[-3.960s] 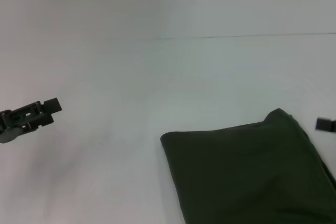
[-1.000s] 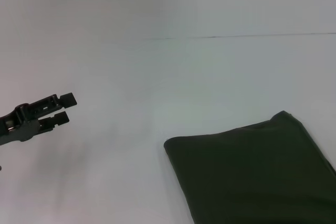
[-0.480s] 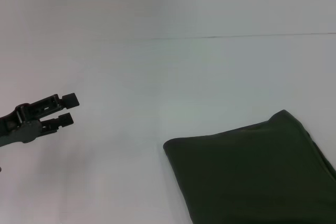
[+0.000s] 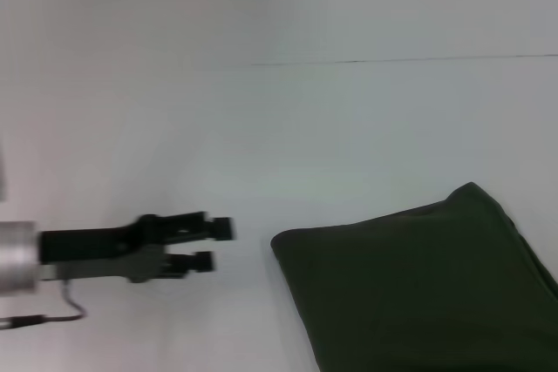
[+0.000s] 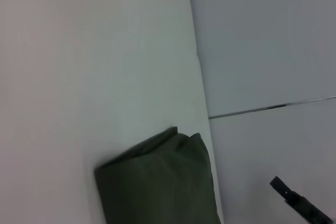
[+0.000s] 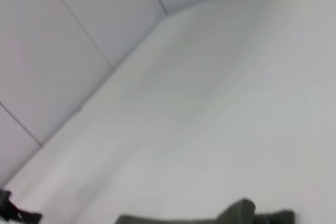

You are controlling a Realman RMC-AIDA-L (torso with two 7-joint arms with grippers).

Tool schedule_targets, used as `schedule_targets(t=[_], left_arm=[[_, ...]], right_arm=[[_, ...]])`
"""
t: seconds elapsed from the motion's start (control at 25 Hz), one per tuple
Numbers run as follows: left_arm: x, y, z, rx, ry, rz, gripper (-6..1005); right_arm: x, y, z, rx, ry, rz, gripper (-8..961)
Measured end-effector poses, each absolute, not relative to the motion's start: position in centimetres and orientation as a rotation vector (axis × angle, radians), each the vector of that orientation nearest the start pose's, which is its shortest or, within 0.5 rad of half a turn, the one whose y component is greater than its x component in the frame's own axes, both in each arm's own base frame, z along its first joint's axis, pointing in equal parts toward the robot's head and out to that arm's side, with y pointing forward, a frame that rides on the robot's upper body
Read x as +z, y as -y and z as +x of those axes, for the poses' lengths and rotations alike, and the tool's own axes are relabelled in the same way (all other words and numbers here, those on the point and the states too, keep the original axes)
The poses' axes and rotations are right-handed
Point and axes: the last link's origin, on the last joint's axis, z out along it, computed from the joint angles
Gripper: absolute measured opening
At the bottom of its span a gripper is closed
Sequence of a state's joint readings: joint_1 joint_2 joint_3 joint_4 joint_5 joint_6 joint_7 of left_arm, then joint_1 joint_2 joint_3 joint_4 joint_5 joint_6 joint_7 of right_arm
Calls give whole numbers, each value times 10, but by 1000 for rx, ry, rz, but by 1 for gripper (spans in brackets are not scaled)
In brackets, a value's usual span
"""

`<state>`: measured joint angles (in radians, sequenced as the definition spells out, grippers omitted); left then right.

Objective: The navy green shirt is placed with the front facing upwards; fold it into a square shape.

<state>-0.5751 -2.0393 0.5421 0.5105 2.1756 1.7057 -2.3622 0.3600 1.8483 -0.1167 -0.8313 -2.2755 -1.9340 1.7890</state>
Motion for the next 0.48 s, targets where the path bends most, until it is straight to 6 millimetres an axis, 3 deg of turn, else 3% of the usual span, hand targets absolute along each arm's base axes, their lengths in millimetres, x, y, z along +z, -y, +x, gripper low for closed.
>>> schedule_targets(t=[0.16,0.32,0.48], left_arm=[[-32,-310,-253,-764,2227,-2374,851],[-52,-312,-240,-707,2214,-2415,849],[-67,-316,-239,-603,2183,-2408,847]], right_arm=[[163,-254,355,773,-1185,-2275,890],[160,-256,356,790,-1168,-2262,917],[159,-258,357,812,-1150,-2244,924]])
